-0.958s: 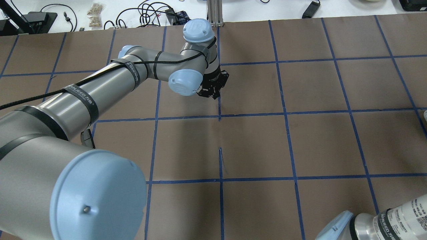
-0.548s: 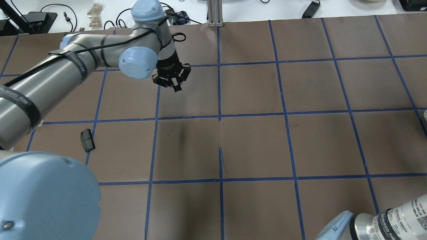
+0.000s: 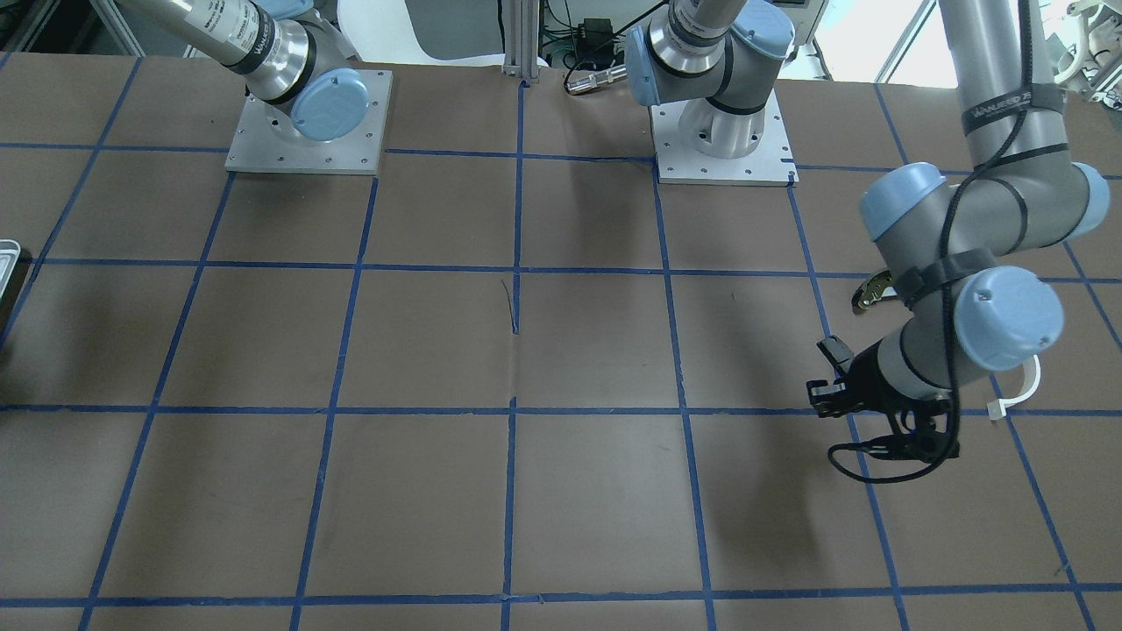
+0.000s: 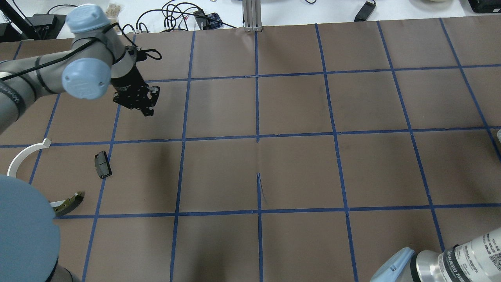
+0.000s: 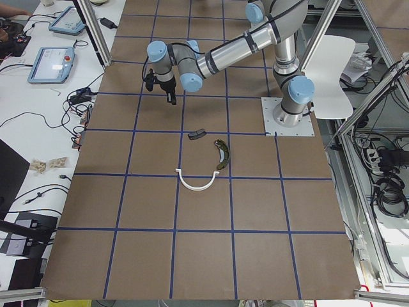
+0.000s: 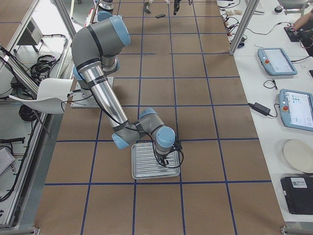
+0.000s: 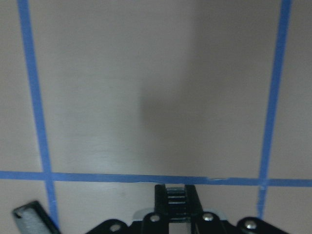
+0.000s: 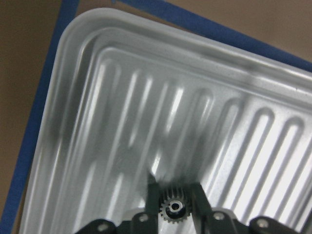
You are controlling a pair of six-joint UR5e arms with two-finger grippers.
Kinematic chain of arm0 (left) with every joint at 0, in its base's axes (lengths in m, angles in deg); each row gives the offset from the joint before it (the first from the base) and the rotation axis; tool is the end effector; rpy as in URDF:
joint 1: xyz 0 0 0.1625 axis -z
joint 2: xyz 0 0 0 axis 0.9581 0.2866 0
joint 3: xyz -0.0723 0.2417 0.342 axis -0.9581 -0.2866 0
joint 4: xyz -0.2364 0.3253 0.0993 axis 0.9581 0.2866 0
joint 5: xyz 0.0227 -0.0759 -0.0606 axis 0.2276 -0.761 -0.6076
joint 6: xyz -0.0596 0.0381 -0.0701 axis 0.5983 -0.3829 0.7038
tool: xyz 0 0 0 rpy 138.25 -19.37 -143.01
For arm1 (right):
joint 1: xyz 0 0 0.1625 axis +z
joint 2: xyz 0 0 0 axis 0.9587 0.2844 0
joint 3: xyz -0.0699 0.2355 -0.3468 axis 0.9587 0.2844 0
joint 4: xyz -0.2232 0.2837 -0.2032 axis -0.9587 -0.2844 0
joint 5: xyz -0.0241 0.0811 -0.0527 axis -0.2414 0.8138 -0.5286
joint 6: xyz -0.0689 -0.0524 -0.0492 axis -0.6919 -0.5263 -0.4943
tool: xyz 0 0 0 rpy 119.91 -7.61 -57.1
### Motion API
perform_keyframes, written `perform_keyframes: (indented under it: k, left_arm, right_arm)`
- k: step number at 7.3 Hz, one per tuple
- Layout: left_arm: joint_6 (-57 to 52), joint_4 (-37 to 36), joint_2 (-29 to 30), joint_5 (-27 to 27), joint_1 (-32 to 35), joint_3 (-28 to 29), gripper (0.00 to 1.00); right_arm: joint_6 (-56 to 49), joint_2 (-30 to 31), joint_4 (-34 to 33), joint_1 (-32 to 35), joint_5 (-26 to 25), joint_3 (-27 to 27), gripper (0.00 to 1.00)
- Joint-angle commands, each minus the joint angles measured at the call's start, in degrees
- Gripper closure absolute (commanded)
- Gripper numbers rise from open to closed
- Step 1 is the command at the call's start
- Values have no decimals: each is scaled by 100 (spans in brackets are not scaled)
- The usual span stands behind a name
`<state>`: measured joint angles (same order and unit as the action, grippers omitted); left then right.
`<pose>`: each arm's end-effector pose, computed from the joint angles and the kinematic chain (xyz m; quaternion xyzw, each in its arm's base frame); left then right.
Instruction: Place bearing gear from tray to pile
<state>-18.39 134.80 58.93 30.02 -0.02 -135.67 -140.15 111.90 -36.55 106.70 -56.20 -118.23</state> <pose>0.0462 -0.6043 0.2527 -0.0132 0.9979 0.0629 0.0040 -0.4622 -0.4584 0.1784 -0.1915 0.9813 0.0202 0.0077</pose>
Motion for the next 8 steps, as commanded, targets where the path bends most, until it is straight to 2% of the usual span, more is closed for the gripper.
perform_keyframes:
  k: [1, 2, 3, 4, 5, 6, 7, 8]
  left_arm:
    - [-1147, -163, 26, 269, -912, -107, 100]
    - [-2022, -251, 43, 269, -1308, -282, 100]
    - [-2249, -895, 130, 260, -1616, -527, 100]
    - [-2242, -1224, 148, 234, -1671, -895, 100]
    - [-2234, -1549, 122, 234, -1698, -1247, 95]
    - [-2242, -1744, 122, 234, -1698, -1372, 78]
    - [-2242, -1746, 26, 225, -1707, -1330, 36]
    - [-2242, -1746, -9, 199, -1698, -1338, 2]
  right_arm:
    - [35, 27, 8, 0, -47, 9, 73]
    - [131, 131, 104, 0, -99, 26, 74]
    - [358, 446, 270, 44, -126, 18, 74]
    - [917, 849, 933, 192, -109, 17, 74]
    - [1540, 1245, 1601, 516, -109, 17, 74]
    - [2269, 1588, 2130, 945, -117, 9, 74]
    - [3050, 1887, 2587, 1393, -109, 0, 74]
    - [3859, 2099, 2949, 1850, -74, 0, 74]
